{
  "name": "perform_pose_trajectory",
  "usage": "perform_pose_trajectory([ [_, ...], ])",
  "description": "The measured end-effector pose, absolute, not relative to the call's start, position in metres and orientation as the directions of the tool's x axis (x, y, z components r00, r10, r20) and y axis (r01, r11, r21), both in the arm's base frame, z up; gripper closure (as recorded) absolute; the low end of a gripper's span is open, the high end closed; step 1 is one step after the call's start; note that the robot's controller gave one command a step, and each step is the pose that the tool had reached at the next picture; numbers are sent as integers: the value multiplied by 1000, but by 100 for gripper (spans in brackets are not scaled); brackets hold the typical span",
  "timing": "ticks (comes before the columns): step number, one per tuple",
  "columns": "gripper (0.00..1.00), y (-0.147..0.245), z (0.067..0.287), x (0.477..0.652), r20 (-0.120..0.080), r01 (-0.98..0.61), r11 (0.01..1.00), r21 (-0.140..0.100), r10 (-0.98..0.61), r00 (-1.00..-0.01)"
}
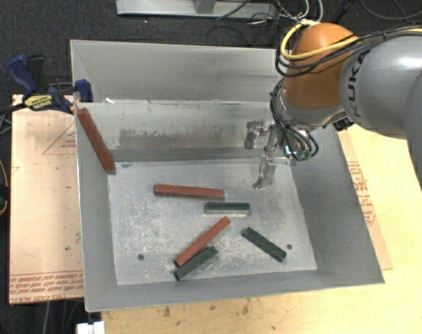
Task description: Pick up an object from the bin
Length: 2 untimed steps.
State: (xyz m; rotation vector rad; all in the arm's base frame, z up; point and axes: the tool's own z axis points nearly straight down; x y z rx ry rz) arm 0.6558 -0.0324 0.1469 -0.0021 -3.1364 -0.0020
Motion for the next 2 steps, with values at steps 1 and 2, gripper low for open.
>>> perform_pose_trajectory([
  [1, 0, -32, 151, 658, -2, 1, 1000, 1, 1, -1000],
  [2, 0, -13, 106, 605, -4, -98, 995, 0, -98, -995],
])
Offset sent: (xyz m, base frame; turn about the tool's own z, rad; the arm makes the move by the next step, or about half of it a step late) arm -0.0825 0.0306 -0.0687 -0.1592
